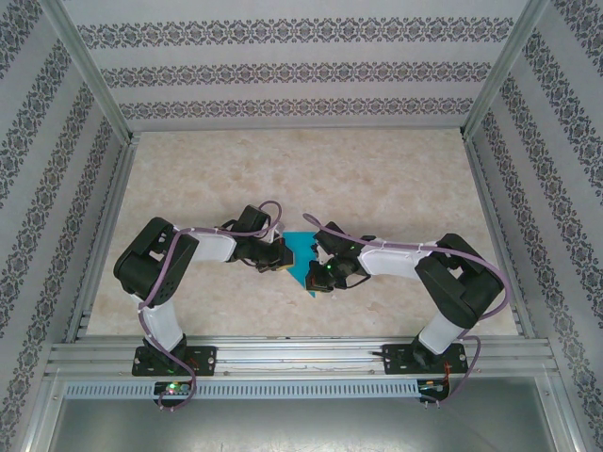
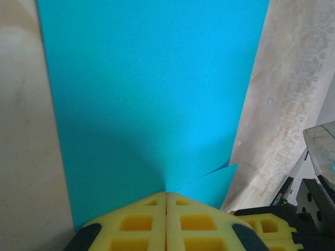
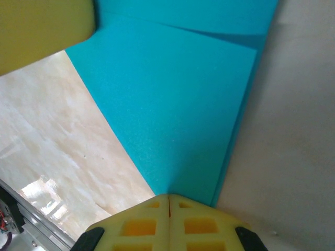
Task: Fold a paper plane with a square sheet of paper (fold left side to right side)
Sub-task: Third fold the triangle at the center of the table.
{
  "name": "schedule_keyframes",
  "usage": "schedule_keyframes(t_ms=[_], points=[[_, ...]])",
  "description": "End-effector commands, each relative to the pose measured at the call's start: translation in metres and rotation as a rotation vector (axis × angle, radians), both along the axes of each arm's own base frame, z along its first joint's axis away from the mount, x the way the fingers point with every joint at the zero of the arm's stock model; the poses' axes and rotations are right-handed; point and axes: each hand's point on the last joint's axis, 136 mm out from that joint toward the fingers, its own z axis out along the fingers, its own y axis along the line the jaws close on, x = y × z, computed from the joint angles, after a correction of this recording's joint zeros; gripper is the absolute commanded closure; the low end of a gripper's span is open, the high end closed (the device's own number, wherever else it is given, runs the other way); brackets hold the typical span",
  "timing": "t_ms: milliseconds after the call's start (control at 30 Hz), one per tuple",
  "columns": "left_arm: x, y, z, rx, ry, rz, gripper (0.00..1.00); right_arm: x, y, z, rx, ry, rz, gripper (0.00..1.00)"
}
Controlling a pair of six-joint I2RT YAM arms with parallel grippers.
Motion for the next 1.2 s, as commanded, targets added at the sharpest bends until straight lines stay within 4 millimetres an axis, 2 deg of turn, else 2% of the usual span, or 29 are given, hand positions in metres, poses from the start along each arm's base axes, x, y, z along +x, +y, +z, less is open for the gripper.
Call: schedule_keyframes(t_ms=[0,133,400,533,733,900,1167], points=[[-0.027,0.034,-0.055,0.223,0.136,0.054,0.92,-0.040,-0.036,-0.019,-0.166,0.121,0.036,0.98],[-0.027,0.034,-0.055,0.221,0.139,0.057,0.92,-0.033,-0.036,-0.012,-0.152,0.080,0.022,0.98],[-0.024,0.031,-0.051,0.211,0.132,0.057,0.92,0.006,-0.014,0.035,0.003,-0.054,-0.025,0.96],[-0.022,0.030,-0.049,0.209,0.128,0.058,0.92,0.009,-0.010,0.047,0.056,-0.080,-0.021,0.95],[-0.022,0.030,-0.049,0.210,0.128,0.056,0.92,-0.002,0.007,0.040,0.117,-0.040,0.007,0.95],[-0.022,0.030,-0.049,0.209,0.129,0.056,0.92,-0.001,0.013,0.026,0.101,-0.021,0.005,0.95],[-0.024,0.031,-0.051,0.215,0.134,0.054,0.92,-0.004,0.004,0.007,0.027,0.007,-0.009,0.95]])
